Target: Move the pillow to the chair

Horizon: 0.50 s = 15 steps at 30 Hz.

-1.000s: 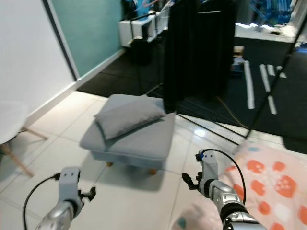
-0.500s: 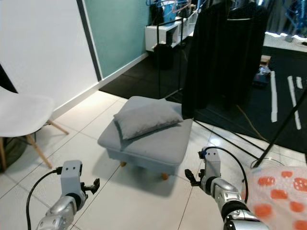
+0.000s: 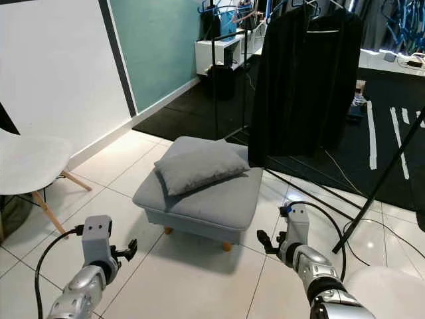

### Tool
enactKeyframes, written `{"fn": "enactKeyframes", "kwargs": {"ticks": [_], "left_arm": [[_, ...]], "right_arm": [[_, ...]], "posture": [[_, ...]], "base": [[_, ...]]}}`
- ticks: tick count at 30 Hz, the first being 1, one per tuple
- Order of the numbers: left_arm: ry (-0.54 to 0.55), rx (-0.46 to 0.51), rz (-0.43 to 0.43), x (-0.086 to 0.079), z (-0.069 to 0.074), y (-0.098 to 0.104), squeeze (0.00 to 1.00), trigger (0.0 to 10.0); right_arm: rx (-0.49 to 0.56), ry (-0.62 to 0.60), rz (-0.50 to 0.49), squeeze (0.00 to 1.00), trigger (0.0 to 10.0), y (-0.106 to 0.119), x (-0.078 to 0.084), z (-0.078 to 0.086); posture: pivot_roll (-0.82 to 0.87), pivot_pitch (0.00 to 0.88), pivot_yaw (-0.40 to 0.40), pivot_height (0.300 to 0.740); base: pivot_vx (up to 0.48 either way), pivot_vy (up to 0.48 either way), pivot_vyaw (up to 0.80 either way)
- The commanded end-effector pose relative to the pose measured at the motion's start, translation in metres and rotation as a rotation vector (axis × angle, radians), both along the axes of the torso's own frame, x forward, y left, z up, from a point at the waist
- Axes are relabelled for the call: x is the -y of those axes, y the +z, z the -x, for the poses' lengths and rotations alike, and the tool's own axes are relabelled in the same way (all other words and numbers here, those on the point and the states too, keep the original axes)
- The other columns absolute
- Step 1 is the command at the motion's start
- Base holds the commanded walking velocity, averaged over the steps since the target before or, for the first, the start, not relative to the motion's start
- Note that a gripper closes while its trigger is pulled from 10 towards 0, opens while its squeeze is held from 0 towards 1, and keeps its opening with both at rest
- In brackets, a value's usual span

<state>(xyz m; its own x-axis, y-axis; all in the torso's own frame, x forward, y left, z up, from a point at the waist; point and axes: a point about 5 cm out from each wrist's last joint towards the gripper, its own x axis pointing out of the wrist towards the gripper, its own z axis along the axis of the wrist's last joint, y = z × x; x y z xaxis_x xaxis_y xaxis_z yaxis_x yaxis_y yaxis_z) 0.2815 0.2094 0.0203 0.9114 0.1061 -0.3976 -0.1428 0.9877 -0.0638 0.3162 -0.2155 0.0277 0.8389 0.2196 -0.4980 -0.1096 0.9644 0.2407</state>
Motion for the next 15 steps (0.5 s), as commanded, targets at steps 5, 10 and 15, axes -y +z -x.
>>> {"fn": "enactKeyframes", "kwargs": {"ticks": [5, 10, 15], "left_arm": [[0.0, -0.001, -0.013, -0.0027, 0.0003, 0.0023, 0.0, 10.0], [-0.001, 0.001, -0.014, -0.0029, -0.0002, 0.0029, 0.0, 10.0], [-0.004, 0.001, -0.011, -0.002, -0.0002, 0.0032, 0.0, 10.0]], "right_arm": [[0.077, 0.044, -0.052, 0.0, 10.0, 0.011, -0.0088, -0.0086], [0.078, 0.063, -0.055, 0.0, 10.0, 0.0114, -0.0098, -0.0086], [0.074, 0.057, -0.067, 0.0, 10.0, 0.011, -0.0098, -0.0084]], "posture": [[-0.15, 0.017, -0.029, 0.712], [-0.15, 0.017, -0.029, 0.712], [-0.15, 0.016, -0.03, 0.712]], "base": [[0.353, 0.0, 0.0], [0.373, 0.0, 0.64], [0.375, 0.0, 0.48]]}}
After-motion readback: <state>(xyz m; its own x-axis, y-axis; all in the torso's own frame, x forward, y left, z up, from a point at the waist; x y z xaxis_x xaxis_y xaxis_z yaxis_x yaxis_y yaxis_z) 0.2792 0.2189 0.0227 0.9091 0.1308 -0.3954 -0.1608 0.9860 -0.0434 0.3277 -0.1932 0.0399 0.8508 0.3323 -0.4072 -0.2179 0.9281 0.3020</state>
